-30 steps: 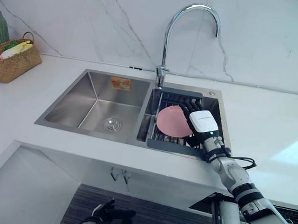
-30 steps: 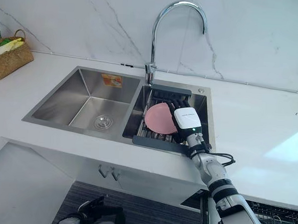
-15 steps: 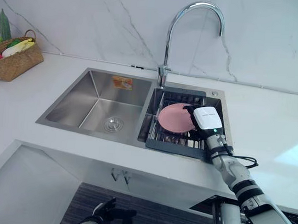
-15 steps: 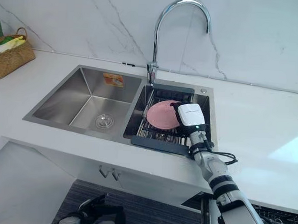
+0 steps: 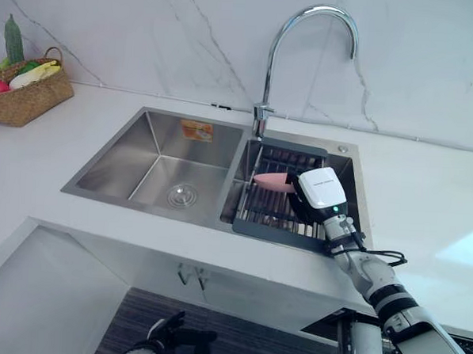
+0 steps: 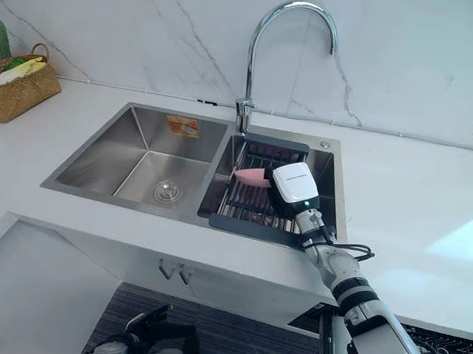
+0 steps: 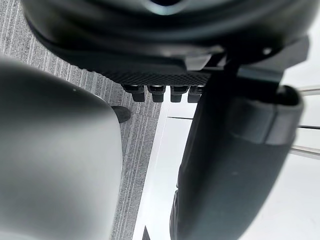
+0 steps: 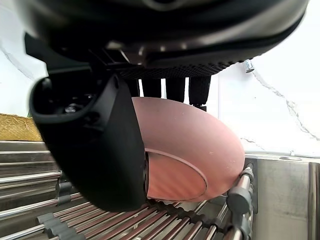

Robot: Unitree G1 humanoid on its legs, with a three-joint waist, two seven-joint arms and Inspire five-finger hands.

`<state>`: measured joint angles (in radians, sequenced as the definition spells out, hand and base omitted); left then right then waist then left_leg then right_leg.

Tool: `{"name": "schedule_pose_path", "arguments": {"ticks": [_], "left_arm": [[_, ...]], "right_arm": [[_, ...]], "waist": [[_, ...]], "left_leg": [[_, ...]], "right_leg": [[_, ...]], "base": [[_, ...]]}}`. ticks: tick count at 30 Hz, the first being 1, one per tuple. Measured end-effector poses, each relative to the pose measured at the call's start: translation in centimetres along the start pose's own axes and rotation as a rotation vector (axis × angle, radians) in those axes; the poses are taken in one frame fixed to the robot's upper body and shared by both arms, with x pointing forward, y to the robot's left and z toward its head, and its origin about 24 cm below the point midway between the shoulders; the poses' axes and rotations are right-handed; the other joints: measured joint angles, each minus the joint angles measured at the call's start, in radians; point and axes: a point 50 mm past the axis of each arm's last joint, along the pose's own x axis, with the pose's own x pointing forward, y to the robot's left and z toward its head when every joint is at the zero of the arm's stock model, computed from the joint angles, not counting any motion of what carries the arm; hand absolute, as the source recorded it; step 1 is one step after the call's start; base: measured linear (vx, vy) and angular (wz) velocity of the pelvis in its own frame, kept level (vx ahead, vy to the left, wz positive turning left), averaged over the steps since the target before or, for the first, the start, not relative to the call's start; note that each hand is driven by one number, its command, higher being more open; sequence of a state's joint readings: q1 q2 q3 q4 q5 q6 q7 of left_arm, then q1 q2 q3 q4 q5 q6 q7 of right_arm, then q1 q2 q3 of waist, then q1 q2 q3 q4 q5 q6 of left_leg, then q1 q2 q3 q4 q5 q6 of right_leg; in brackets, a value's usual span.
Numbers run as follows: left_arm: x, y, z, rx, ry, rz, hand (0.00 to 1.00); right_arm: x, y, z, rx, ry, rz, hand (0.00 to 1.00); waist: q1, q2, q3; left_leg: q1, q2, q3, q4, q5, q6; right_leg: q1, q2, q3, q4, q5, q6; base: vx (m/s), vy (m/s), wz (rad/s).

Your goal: Walk over to the sink, pick up the cup, carry it to the dishwasher, place the cup inside the dishwasher, then close the dishwasher door

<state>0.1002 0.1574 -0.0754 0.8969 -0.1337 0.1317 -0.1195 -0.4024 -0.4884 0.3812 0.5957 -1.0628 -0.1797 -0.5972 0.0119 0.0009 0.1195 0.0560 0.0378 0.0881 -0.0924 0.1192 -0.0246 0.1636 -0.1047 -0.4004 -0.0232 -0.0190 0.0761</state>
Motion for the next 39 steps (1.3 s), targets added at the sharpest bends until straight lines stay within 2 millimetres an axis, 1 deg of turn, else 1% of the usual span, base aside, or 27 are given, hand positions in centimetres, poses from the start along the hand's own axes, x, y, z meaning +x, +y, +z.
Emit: {"name": "schedule_pose_path", "arguments": {"ticks": [9, 12, 13, 14, 16, 17, 18, 20, 21, 23, 24, 26, 27, 28, 29, 30, 32, 34, 35, 38, 39], "left_arm": [[0.0, 0.0, 0.1, 0.013, -0.010, -0.006, 1.00], [0.0, 0.1, 0.1, 0.009, -0.011, -0.004, 1.00], [0.0, 0.1, 0.1, 0.009, -0.011, -0.004, 1.00], [0.0, 0.1, 0.2, 0.009, -0.012, -0.004, 1.00], [0.0, 0.0, 0.2, 0.006, -0.012, -0.005, 1.00], [0.0, -0.1, 0.1, 0.005, -0.012, -0.006, 1.00], [0.0, -0.1, 0.1, 0.005, -0.012, -0.007, 1.00], [0.0, -0.1, 0.1, 0.001, -0.010, -0.003, 1.00], [0.0, -0.1, 0.1, 0.001, -0.010, -0.001, 1.00], [0.0, -0.1, -0.1, 0.000, -0.005, 0.009, 1.00], [0.0, -0.1, -0.1, 0.000, -0.005, 0.010, 1.00], [0.0, -0.1, -0.2, 0.004, -0.005, 0.011, 1.00], [0.0, -0.1, -0.2, 0.004, -0.003, 0.011, 1.00], [0.0, -0.1, -0.3, 0.004, 0.001, 0.011, 1.00], [0.0, -0.1, -0.6, 0.003, 0.009, 0.012, 1.00], [0.0, -0.1, -0.6, 0.002, 0.013, 0.013, 1.00], [0.0, -0.1, -0.9, 0.005, 0.021, 0.015, 1.00], [0.0, -0.2, -1.0, 0.008, 0.024, 0.017, 1.00], [0.0, -0.2, -1.2, 0.005, 0.031, 0.021, 1.00], [0.0, -0.3, -1.6, 0.001, 0.039, 0.024, 1.00], [-0.1, -0.2, -1.9, -0.002, 0.046, 0.024, 1.00]], "right_arm": [[0.1, -0.3, 0.1, 0.030, -0.004, -0.037, 0.00], [0.1, -1.1, 0.2, 0.105, 0.035, -0.108, 0.00], [0.0, -1.1, 0.2, 0.118, 0.040, -0.113, 0.00], [-0.4, -1.3, 0.4, 0.169, 0.053, -0.141, 0.00], [-0.6, -2.4, 1.2, 0.269, 0.100, -0.252, 0.00], [-0.6, -3.4, 1.6, 0.322, 0.109, -0.330, 0.00], [-0.7, -4.0, 1.6, 0.339, 0.114, -0.371, 0.00], [-1.2, -6.4, 1.3, 0.391, 0.144, -0.522, 0.00], [-1.3, -7.0, 1.1, 0.403, 0.153, -0.561, 0.00], [-2.0, -9.0, 0.3, 0.451, 0.193, -0.699, 0.00], [-2.3, -9.4, 0.0, 0.460, 0.205, -0.732, 0.00], [-3.6, -10.7, -0.8, 0.486, 0.257, -0.854, 0.00], [-3.9, -11.0, -1.0, 0.496, 0.270, -0.879, 0.00], [-4.5, -11.3, -1.2, 0.496, 0.288, -0.913, 0.00], [-5.2, -11.7, -1.6, 0.494, 0.310, -0.952, 0.00], [-5.9, -12.1, -1.9, 0.488, 0.330, -0.987, 0.00], [-6.9, -12.3, -2.7, 0.459, 0.368, -1.018, 0.00], [-8.0, -12.5, -3.6, 0.415, 0.414, -1.038, 0.00], [-8.8, -12.6, -4.2, 0.384, 0.444, -1.045, 0.00], [-10.8, -13.3, -5.4, 0.302, 0.502, -1.072, 0.00], [-11.6, -13.5, -5.9, 0.267, 0.531, -1.073, 0.00]], "waist": [[-0.001, 0.002, 0.001], [-0.001, 0.005, 0.004], [-0.002, 0.005, 0.004], [-0.001, 0.006, 0.005], [-0.002, 0.012, 0.008], [-0.007, 0.018, 0.011], [-0.009, 0.019, 0.012], [-0.014, 0.020, 0.012], [-0.017, 0.020, 0.012], [-0.030, 0.021, 0.012], [-0.030, 0.021, 0.012], [-0.034, 0.021, 0.011], [-0.035, 0.022, 0.011], [-0.042, 0.022, 0.010], [-0.056, 0.023, 0.009], [-0.059, 0.023, 0.009], [-0.060, 0.023, 0.006], [-0.068, 0.025, -0.006], [-0.079, 0.027, -0.014], [-0.089, 0.034, -0.026], [-0.102, 0.034, -0.030]], "left_leg": [[-0.001, 0.005, 0.010, 0.000, -0.001, 0.000], [-0.001, 0.008, 0.014, 0.000, -0.002, -0.003], [-0.001, 0.009, 0.016, 0.000, -0.002, -0.003], [-0.001, 0.012, 0.019, 0.000, -0.003, -0.004], [-0.001, 0.015, 0.032, 0.000, -0.004, -0.006], [0.000, 0.016, 0.043, 0.001, -0.006, -0.006], [0.001, 0.016, 0.046, 0.001, -0.007, -0.006], [0.012, 0.017, 0.061, 0.002, -0.012, -0.007], [0.015, 0.017, 0.064, 0.004, -0.013, -0.007], [0.024, 0.018, 0.076, 0.005, -0.015, -0.009], [0.028, 0.019, 0.083, 0.005, -0.017, -0.010], [0.042, 0.023, 0.107, 0.001, -0.021, -0.009], [0.045, 0.024, 0.113, 0.001, -0.022, -0.007], [0.049, 0.025, 0.119, 0.000, -0.024, -0.006], [0.052, 0.026, 0.125, 0.000, -0.025, -0.006], [0.056, 0.028, 0.142, 0.000, -0.028, -0.008], [0.063, 0.032, 0.165, 0.000, -0.032, -0.010], [0.062, 0.034, 0.176, 0.000, -0.036, -0.009], [0.063, 0.034, 0.186, 0.000, -0.040, -0.011], [0.062, 0.037, 0.229, 0.000, -0.049, -0.009], [0.062, 0.038, 0.248, 0.000, -0.053, -0.009]], "right_leg": [[-0.008, 0.002, 0.016, 0.005, -0.001, -0.003], [-0.010, 0.005, 0.020, 0.005, 0.000, -0.006], [-0.011, 0.006, 0.022, 0.006, 0.001, -0.007], [-0.013, 0.007, 0.026, 0.006, 0.001, -0.008], [-0.021, 0.010, 0.039, 0.007, 0.001, -0.008], [-0.026, 0.010, 0.049, 0.009, 0.001, -0.008], [-0.027, 0.009, 0.053, 0.010, 0.001, -0.009], [-0.025, 0.008, 0.070, 0.012, 0.002, -0.008], [-0.024, 0.007, 0.073, 0.013, 0.002, -0.008], [-0.024, 0.007, 0.086, 0.018, 0.001, -0.008], [-0.024, 0.007, 0.092, 0.019, 0.001, -0.008], [-0.024, 0.010, 0.119, 0.022, 0.002, -0.008], [-0.025, 0.011, 0.125, 0.023, 0.002, -0.008], [-0.025, 0.012, 0.131, 0.024, 0.002, -0.009], [-0.026, 0.013, 0.138, 0.025, 0.002, -0.009], [-0.030, 0.015, 0.153, 0.024, 0.002, -0.009], [-0.037, 0.018, 0.179, 0.024, 0.004, -0.009], [-0.046, 0.020, 0.193, 0.023, 0.007, -0.009], [-0.053, 0.020, 0.200, 0.022, 0.007, -0.009], [-0.078, 0.024, 0.246, 0.022, 0.012, -0.008], [-0.087, 0.026, 0.264, 0.022, 0.016, -0.009]], "base": [[0.00, 0.000, -0.02], [0.01, -0.013, -0.04], [0.02, -0.021, -0.07], [0.02, -0.019, -0.11], [0.03, -0.018, -0.19], [0.03, -0.012, -0.20], [0.04, -0.005, -0.20], [0.04, 0.003, -0.18], [0.03, 0.006, -0.17], [0.01, 0.008, -0.16], [-0.01, 0.009, -0.26], [-0.03, 0.007, -0.32], [-0.04, 0.007, -0.26], [-0.05, 0.010, -0.20], [-0.05, 0.017, -0.28], [-0.04, 0.017, -0.30], [-0.03, 0.015, -0.40], [-0.01, 0.012, -0.26], [0.02, 0.024, -0.22], [0.04, 0.024, -0.40], [0.05, 0.014, -0.48]]}}
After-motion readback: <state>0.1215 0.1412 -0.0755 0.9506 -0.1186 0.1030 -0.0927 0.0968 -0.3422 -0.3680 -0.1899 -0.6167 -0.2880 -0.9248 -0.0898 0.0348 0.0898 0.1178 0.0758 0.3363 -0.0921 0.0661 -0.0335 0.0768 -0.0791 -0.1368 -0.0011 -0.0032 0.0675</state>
